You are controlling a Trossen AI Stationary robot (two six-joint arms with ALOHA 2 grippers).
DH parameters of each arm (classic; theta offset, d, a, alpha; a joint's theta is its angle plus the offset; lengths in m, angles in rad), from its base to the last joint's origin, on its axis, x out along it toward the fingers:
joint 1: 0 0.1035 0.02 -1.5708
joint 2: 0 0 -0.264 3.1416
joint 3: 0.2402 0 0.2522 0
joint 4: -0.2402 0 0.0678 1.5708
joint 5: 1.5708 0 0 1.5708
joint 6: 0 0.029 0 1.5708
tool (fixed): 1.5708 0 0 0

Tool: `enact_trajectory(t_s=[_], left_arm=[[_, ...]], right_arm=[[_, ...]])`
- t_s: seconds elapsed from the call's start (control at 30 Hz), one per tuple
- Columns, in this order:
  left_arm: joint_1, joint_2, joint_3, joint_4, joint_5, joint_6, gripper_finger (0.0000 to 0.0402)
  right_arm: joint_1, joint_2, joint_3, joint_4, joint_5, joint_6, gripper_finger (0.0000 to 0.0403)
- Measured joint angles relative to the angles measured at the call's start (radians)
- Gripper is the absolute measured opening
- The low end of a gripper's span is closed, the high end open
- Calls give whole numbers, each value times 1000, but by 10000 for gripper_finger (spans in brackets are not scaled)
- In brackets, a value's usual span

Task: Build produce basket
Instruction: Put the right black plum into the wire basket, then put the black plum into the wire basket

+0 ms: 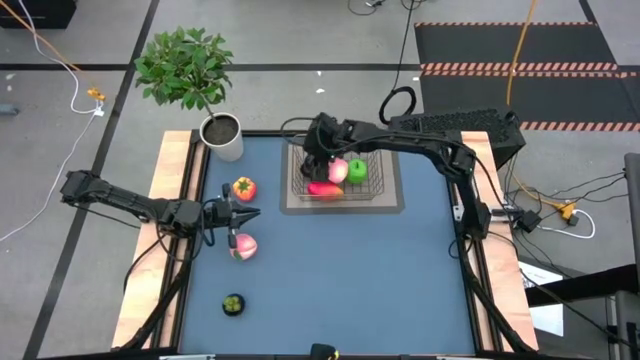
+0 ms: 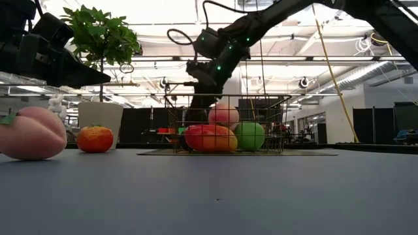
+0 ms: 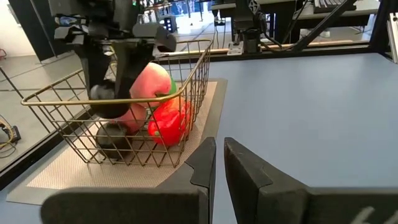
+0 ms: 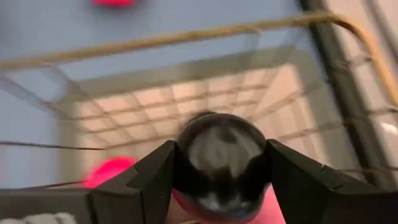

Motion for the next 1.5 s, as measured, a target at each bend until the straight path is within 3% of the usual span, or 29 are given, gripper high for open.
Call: enact_trajectory(t_s=[0.17,0.53,0.83,1.0,1.3,1.5], left_arm=[[0,0,0,1,0,0,37],[0,0,0,1,0,0,37],[0,0,0,0,0,0,37],[0,0,0,0,0,0,37],[0,0,0,0,0,0,37],[0,0,0,0,0,0,37]], right_arm=[[10,2,-12,32,59,4,245],[16,-49,-14,132,60,54,351],[94,-85,-14,370,56,-30,358],[199,-100,-12,452,34,-16,359],[493,-38,-13,494,39,0,359],[625,125,-14,813,133,66,359]])
